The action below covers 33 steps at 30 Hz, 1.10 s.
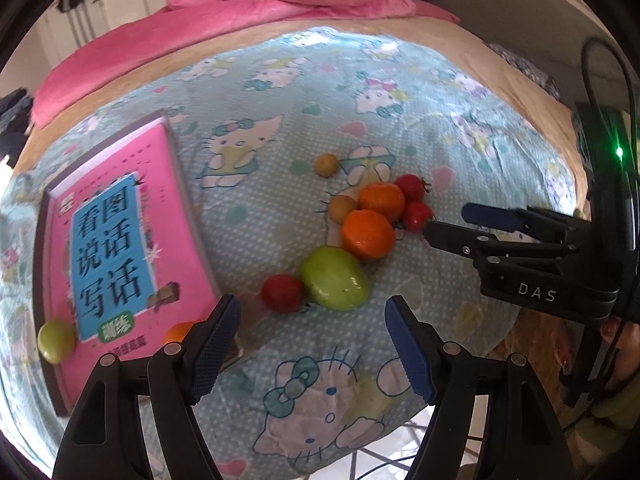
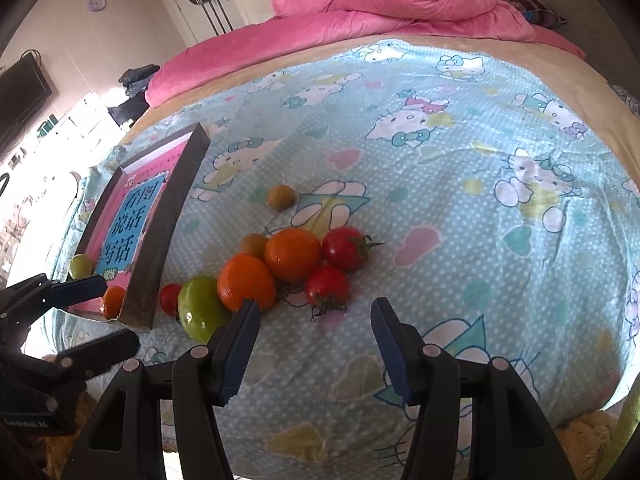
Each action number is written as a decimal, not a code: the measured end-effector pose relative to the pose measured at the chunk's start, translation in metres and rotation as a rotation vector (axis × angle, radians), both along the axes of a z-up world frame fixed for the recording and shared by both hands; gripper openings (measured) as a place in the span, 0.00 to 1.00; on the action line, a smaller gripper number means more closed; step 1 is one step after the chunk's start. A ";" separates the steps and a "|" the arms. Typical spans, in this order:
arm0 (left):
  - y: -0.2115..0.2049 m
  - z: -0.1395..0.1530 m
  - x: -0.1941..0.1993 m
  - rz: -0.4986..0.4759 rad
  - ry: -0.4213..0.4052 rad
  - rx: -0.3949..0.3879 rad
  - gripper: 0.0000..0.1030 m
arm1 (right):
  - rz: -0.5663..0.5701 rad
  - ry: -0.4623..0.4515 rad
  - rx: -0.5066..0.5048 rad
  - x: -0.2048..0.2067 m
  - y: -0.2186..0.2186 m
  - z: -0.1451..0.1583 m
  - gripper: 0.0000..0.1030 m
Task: Organize fruits
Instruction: 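Grasp the second green pear with the left tool while the right tool grasps a red tomato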
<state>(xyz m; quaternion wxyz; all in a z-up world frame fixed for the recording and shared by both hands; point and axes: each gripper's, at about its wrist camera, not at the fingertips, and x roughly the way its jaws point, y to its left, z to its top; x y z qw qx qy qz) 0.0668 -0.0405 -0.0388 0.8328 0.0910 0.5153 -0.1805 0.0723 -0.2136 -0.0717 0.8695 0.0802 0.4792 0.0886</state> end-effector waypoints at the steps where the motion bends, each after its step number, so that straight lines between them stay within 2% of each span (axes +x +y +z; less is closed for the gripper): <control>1: -0.003 -0.002 0.001 -0.019 0.004 0.003 0.74 | 0.003 0.004 0.001 0.001 0.000 -0.002 0.56; 12: -0.024 -0.015 0.023 -0.149 0.025 0.061 0.74 | 0.011 0.038 -0.007 0.009 -0.002 -0.016 0.56; 18: -0.031 -0.023 0.030 -0.225 0.050 0.090 0.74 | 0.027 0.025 -0.041 0.016 0.002 -0.022 0.55; 28: -0.040 -0.037 0.036 -0.275 0.064 0.122 0.74 | 0.057 0.003 -0.109 0.026 0.010 -0.031 0.34; 33: -0.044 -0.044 0.039 -0.281 0.074 0.129 0.74 | 0.071 -0.001 -0.105 0.030 0.011 -0.034 0.29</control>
